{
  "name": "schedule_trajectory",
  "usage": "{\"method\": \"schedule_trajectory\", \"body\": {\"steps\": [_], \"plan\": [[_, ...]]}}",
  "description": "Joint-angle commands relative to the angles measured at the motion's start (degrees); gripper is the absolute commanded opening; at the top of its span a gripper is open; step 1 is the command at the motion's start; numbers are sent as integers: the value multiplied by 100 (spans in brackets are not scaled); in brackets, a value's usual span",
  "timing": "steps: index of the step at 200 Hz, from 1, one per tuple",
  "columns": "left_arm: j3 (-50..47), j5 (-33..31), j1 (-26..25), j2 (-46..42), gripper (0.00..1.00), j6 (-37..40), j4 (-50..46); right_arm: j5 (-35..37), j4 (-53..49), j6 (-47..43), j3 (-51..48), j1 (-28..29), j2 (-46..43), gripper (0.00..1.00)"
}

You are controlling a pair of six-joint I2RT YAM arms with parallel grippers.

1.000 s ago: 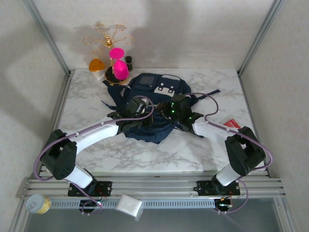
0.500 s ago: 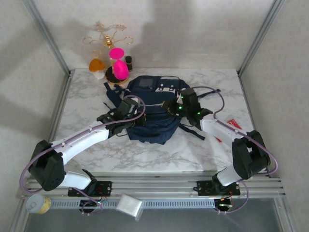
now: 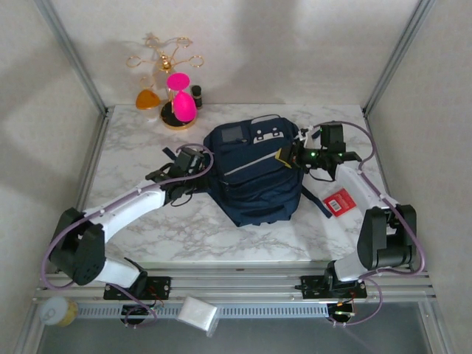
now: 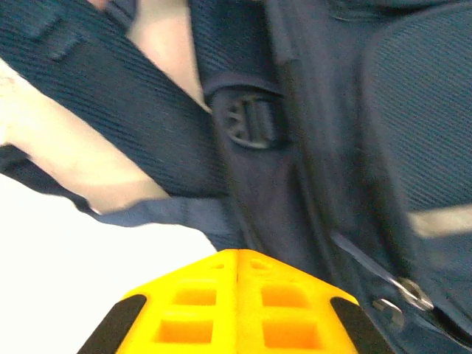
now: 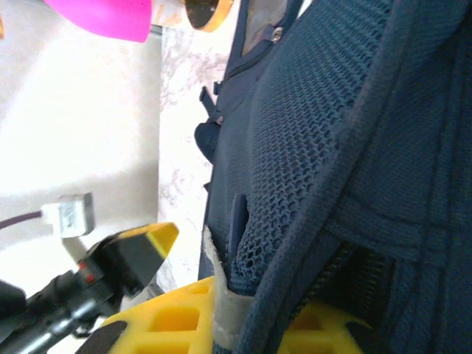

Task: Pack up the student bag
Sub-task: Unzip the student bag at the center of the table.

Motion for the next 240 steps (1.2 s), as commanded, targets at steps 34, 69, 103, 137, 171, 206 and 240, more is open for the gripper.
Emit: {"method": "schedule_trajectory", "body": {"steps": [34, 69, 103, 137, 171, 206, 240], "plan": [[-45, 430, 33, 58, 0, 593, 975, -209, 215, -353, 445, -15, 159, 0], [-469, 903, -2, -106, 18, 1007, 1562, 582, 393, 259, 493, 101, 159, 38], [-492, 1180, -8, 288, 18, 911, 2015, 1519, 578, 1090, 13, 663, -327, 56], [-562, 1707, -29, 659, 17, 720, 2654, 2436, 968, 2019, -630, 1545, -692, 63], [-521, 2128, -147, 886, 15, 525, 3060, 2954, 1075, 2343, -504, 2165, -319, 65], [-536, 2349, -219, 1002, 12, 432, 3395, 3869, 1686, 2867, -469, 2782, 57, 64], [-656, 2143, -203, 793, 9, 419, 3312, 4199, 1873, 2697, -193, 2995, 717, 46]]}}
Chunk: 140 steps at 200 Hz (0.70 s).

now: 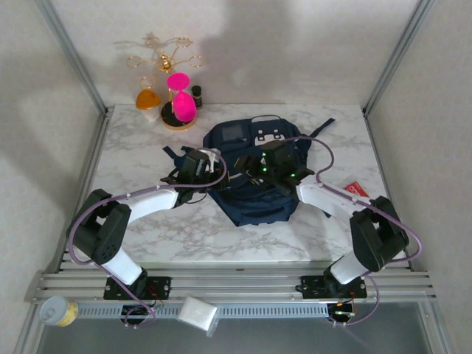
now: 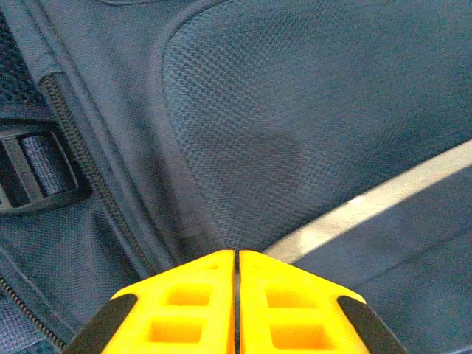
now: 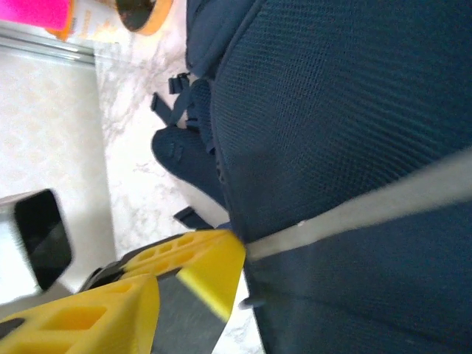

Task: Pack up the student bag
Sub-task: Unzip the student bag at the center of the table.

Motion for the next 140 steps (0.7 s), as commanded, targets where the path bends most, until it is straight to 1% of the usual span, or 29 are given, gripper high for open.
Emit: {"method": "schedule_trajectory", "body": {"steps": [1, 19, 29, 38, 52, 65, 69, 83, 95, 110, 121, 140], "plan": [[-107, 184, -109, -143, 9, -67, 326, 468, 431, 21, 281, 113, 415, 46], [-217, -2, -69, -349, 9, -19, 182, 496, 377, -232, 406, 39, 590, 31], [-277, -118, -32, -464, 9, 3, 51, 481, 404, -413, 452, -5, 615, 22], [-325, -225, 12, -584, 10, -4, -89, 377, 372, -606, 559, -44, 649, 13], [-400, -343, 75, -803, 11, -15, -305, 195, 296, -929, 757, -56, 711, 4], [-502, -464, 77, -1091, 15, 25, -458, -88, 284, -1196, 896, -60, 772, 3], [-533, -509, 85, -1191, 17, 38, -504, -210, 279, -1292, 942, -64, 790, 0], [-596, -763, 109, -1458, 23, 47, -788, -765, 532, -1620, 1005, -66, 794, 0], [-598, -905, 145, -1660, 27, 51, -1087, -991, 477, -1781, 1109, -56, 798, 0], [-629, -1001, 165, -1938, 31, 43, -1369, -1259, 134, -2124, 1302, -80, 837, 0], [-695, -998, 165, -2192, 34, 48, -1473, -1654, -78, -2515, 1382, -90, 826, 0], [-781, -969, 164, -2525, 40, 95, -1670, -1737, -546, -2966, 1315, -236, 607, 0]]}}
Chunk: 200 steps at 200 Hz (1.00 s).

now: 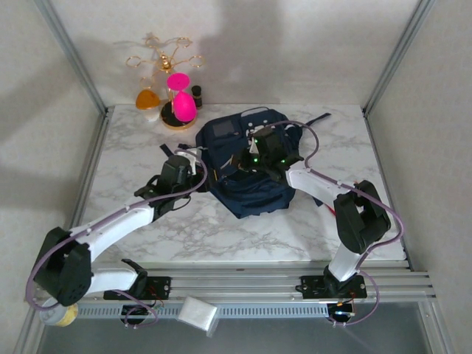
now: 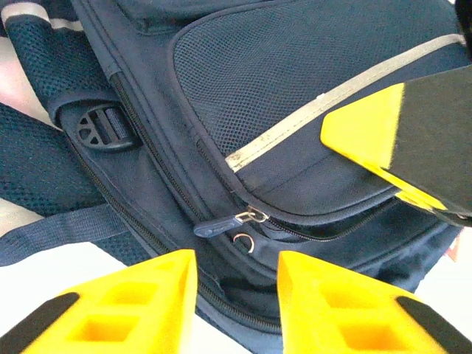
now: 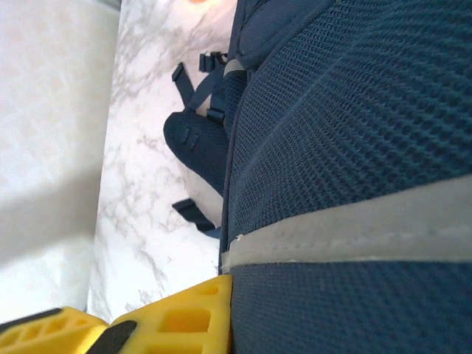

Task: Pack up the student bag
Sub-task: Unzip the student bag at the center of the table.

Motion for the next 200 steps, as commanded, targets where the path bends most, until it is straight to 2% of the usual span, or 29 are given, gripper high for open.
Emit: {"method": "schedule_trajectory", "body": {"steps": [1, 26, 39, 59, 93, 116, 171, 200], "plan": [[-139, -173, 48, -397, 40, 85, -569, -884, -304, -1180, 206, -64, -264, 0], [-165, 185, 40, -507, 45, 205, -668, -1783, -44, -1003, -265, -802, -596, 0], [-202, 437, -1, -497, 48, 299, -552, -1852, -292, -1175, -183, -1000, -628, 0], [-230, 608, -158, -443, 51, 452, -331, -1873, -621, -1375, 12, -1048, -593, 0], [-561, 870, -495, -432, 57, 603, 396, -2321, -67, -821, -133, -1093, -587, 0], [-633, 921, -580, -250, 59, 659, 608, -2320, -44, -743, -105, -1133, -601, 0], [122, 594, -707, 760, 62, 1588, 752, -2432, 76, -664, -130, -1132, -584, 0], [417, 593, -715, 1241, 61, 1836, 968, -2469, 102, -639, -104, -1139, -543, 0]]}}
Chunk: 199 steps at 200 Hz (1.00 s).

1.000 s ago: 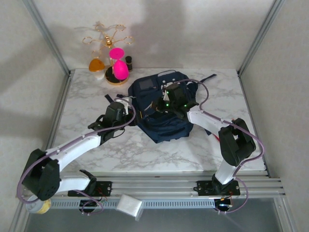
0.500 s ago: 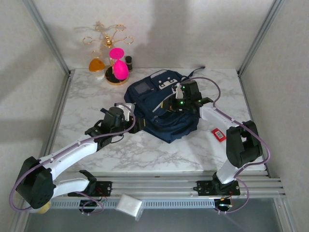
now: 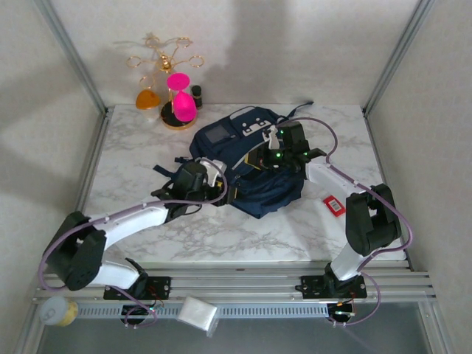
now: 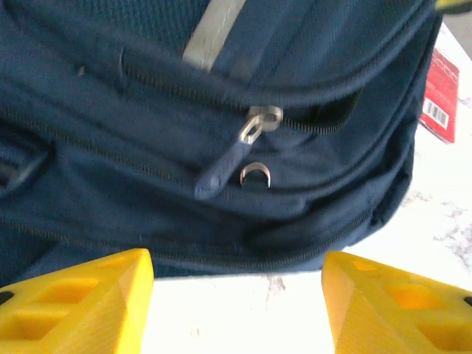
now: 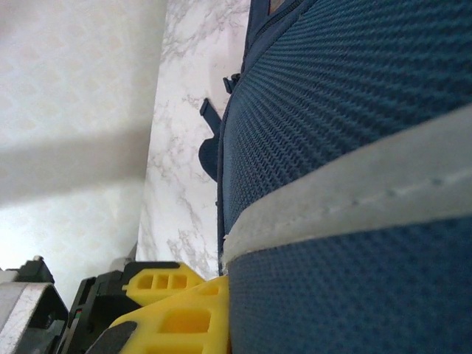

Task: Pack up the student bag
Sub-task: Unzip the student bag at the center of the table.

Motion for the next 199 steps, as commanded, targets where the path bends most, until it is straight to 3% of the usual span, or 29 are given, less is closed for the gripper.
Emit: {"method": "schedule_trajectory", "body": {"steps": [1, 58, 94, 112, 139, 154, 199], "plan": [[308, -78, -51, 275, 61, 466, 379, -395, 474, -57, 116, -24, -205, 0], [714, -44, -60, 972, 49, 770, 552, -520, 614, 48, 219, -22, -75, 0], [755, -236, -36, 1120, 28, 731, 737, -562, 632, 54, 272, -35, 21, 0], [678, -333, 14, 1093, 13, 640, 831, -570, 596, 13, 311, -33, 47, 0], [491, -669, 186, 924, 0, 382, 806, -615, 390, -130, 459, -42, 124, 0], [337, -909, 350, 768, 0, 141, 781, -567, 223, -205, 503, -59, 128, 0], [418, -832, 422, 903, 0, 27, 456, -80, -156, -370, 301, -60, -36, 2]]}}
